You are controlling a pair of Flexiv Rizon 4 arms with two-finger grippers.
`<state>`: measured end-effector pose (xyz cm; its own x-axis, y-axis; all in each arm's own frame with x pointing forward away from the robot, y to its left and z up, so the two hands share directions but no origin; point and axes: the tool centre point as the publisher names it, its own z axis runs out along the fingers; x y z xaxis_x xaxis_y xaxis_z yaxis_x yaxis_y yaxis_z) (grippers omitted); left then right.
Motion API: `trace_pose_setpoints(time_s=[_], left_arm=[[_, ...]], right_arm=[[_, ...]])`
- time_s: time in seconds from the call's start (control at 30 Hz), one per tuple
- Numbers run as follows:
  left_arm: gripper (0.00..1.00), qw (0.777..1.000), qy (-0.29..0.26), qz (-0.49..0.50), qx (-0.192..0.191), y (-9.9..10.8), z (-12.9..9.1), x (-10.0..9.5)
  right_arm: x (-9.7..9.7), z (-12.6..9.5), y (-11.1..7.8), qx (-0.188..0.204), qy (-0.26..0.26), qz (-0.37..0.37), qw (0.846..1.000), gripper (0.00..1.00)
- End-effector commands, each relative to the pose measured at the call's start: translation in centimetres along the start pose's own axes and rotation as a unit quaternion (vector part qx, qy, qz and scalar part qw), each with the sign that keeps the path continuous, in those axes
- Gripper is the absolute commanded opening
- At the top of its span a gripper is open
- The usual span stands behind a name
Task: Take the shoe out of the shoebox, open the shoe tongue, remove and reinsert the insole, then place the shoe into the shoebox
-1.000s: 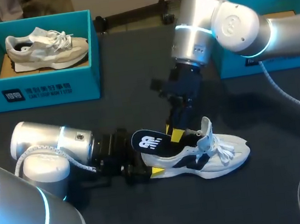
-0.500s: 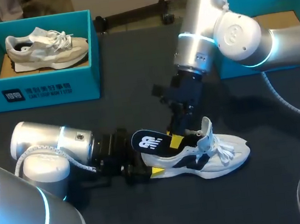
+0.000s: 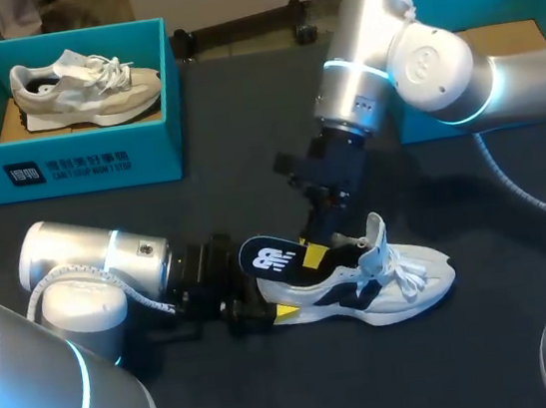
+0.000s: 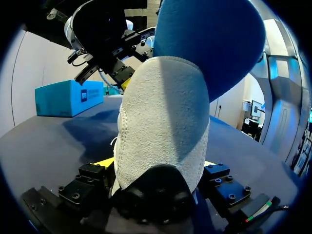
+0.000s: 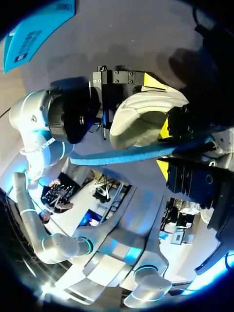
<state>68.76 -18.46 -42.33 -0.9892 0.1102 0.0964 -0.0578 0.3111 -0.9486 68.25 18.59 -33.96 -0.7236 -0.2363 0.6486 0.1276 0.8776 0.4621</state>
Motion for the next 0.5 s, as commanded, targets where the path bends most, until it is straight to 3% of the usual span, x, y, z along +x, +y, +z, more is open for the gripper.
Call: trace_pose_setpoints(time_s=[0.03, 0.27, 0.5], left_arm=[[0.00, 1.000, 0.000, 0.000, 0.000, 0.1, 0.1, 0.0], [0.00, 1.000, 0.000, 0.000, 0.000, 0.1, 0.1, 0.0], [0.00, 1.000, 0.000, 0.000, 0.000, 0.1, 0.1, 0.0]], right_arm=[[-0.6, 0.4, 0.2, -0.002, 0.007, 0.000, 1.000, 0.03], [-0.4, 0.3, 0.2, -0.021, 0.007, -0.005, 1.000, 0.00], [0.7, -1.5, 0.8, -0.054, 0.000, -0.035, 0.998, 0.00]])
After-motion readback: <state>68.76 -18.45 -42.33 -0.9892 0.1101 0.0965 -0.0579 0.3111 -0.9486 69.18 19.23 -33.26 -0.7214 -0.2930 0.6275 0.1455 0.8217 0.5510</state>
